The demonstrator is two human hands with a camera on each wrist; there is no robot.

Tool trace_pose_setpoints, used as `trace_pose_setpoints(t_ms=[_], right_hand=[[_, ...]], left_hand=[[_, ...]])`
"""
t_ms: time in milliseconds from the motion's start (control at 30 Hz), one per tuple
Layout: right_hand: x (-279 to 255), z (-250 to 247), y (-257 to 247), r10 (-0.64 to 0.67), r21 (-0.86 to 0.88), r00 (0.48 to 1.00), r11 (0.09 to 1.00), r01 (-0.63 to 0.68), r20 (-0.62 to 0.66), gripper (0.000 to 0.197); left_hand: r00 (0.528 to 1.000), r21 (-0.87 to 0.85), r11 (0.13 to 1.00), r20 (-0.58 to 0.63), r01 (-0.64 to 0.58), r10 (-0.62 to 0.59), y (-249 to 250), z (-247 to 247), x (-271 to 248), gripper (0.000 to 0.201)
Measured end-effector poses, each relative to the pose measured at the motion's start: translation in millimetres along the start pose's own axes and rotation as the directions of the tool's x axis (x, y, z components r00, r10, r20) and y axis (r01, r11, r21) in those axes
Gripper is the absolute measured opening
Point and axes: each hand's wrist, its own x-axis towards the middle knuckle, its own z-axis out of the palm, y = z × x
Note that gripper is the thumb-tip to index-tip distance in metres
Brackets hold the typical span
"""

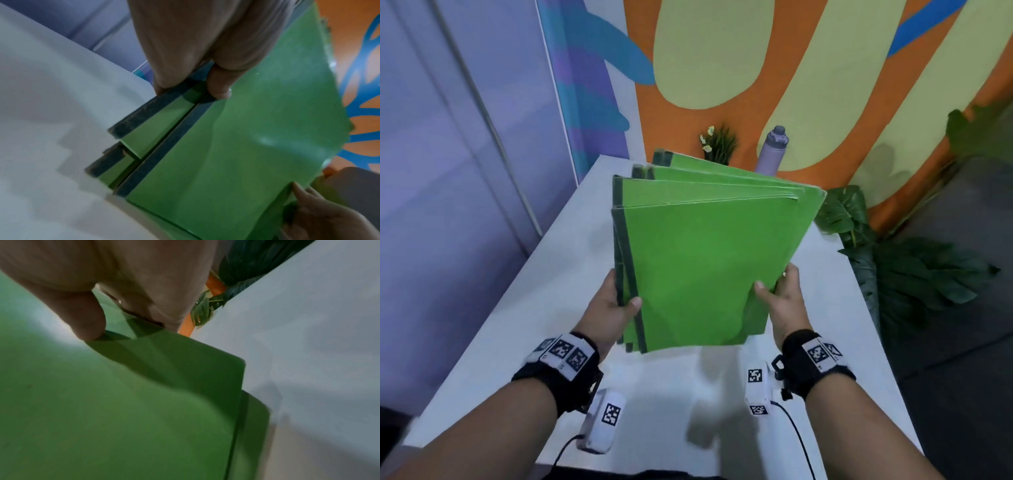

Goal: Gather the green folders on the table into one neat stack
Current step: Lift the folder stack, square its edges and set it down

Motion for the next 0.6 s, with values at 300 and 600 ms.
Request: trace_pose_setpoints(t_ms=[300, 600], right_hand=[[-18, -2, -9, -0.041, 0.226, 0.999, 0.973, 0.041, -0.003, 0.068], [-17, 23, -15, 0.026, 0.299, 0.994, 0.954, 0.007, -0.106, 0.065]], left_hand=[[0.993, -0.170, 0.985, -0.115, -0.040, 0.020, 10, -1, 0, 0.084], [0.991, -0.163, 0.983, -0.117, -0.086, 0.067, 9, 17, -2, 0.068]])
